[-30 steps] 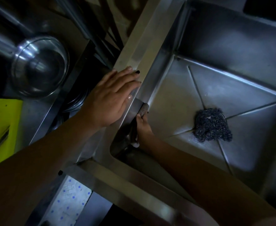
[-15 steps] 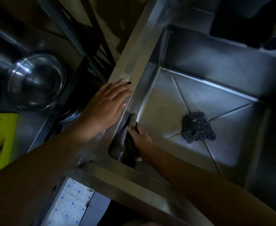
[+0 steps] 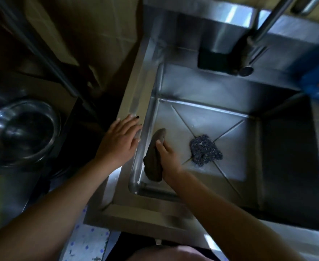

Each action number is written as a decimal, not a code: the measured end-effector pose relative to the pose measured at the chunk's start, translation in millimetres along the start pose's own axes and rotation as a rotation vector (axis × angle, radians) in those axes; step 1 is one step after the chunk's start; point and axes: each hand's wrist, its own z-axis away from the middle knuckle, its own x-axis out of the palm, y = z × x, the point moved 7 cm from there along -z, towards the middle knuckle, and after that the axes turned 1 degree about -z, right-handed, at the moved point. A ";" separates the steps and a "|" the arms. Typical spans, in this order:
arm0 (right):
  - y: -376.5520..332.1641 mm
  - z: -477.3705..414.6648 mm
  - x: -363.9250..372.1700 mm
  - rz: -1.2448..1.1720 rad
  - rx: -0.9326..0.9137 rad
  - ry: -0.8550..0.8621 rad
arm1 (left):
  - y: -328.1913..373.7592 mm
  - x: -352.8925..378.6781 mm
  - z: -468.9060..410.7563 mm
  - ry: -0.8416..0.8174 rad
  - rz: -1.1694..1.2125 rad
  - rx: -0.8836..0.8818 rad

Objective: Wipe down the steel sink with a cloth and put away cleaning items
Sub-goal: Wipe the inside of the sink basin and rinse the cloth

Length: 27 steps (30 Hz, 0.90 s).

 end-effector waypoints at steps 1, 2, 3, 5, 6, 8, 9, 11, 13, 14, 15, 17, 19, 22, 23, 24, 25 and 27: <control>-3.4 2.8 -1.4 -0.016 -0.011 0.019 | -2.0 1.9 0.2 -0.007 0.011 -0.002; -7.2 6.1 -2.5 -0.033 -0.021 0.037 | -4.3 3.7 -0.1 -0.012 0.025 -0.007; -11.7 9.8 -3.2 -0.051 -0.031 0.050 | -6.1 5.1 -0.8 -0.015 0.044 -0.014; -20.7 18.3 -4.0 -0.108 -0.041 0.070 | -7.5 5.4 -3.5 -0.021 0.095 -0.040; -25.6 22.3 -4.2 -0.139 -0.046 0.077 | -7.3 4.2 -5.0 -0.023 0.132 -0.059; -35.6 30.4 -5.3 -0.191 -0.073 0.092 | -5.4 0.2 -7.4 -0.027 0.214 -0.089; -40.6 34.7 -5.9 -0.215 -0.090 0.097 | -3.9 -1.8 -8.2 -0.032 0.241 -0.099; -49.9 43.4 -6.1 -0.271 -0.112 0.083 | -2.3 -5.5 -10.2 -0.046 0.266 -0.114; -57.7 50.9 -6.9 -0.342 -0.132 0.060 | -0.8 -10.1 -12.6 -0.042 0.297 -0.130; -61.3 54.4 -8.4 -0.378 -0.144 0.054 | 0.7 -12.8 -14.0 -0.033 0.318 -0.137; -65.0 57.1 -10.6 -0.412 -0.157 0.051 | 3.1 -15.7 -15.8 -0.019 0.345 -0.141; -71.4 61.4 -16.1 -0.477 -0.177 0.043 | 10.6 -21.0 -19.8 0.008 0.395 -0.134; -75.7 65.2 -22.1 -0.526 -0.189 0.044 | 20.9 -25.3 -24.8 0.024 0.433 -0.120; -78.4 70.1 -34.7 -0.557 -0.201 0.058 | 40.5 -31.4 -34.9 0.044 0.492 -0.089; -78.9 71.8 -38.9 -0.563 -0.204 0.053 | 47.9 -33.0 -37.9 0.049 0.509 -0.081; -79.7 73.3 -43.8 -0.565 -0.209 0.053 | 55.4 -33.9 -40.8 0.051 0.525 -0.074; -80.5 74.8 -49.6 -0.562 -0.218 0.058 | 62.9 -34.0 -43.3 0.053 0.538 -0.068; -83.1 77.4 -62.9 -0.548 -0.249 0.078 | 77.4 -32.0 -47.8 0.053 0.565 -0.054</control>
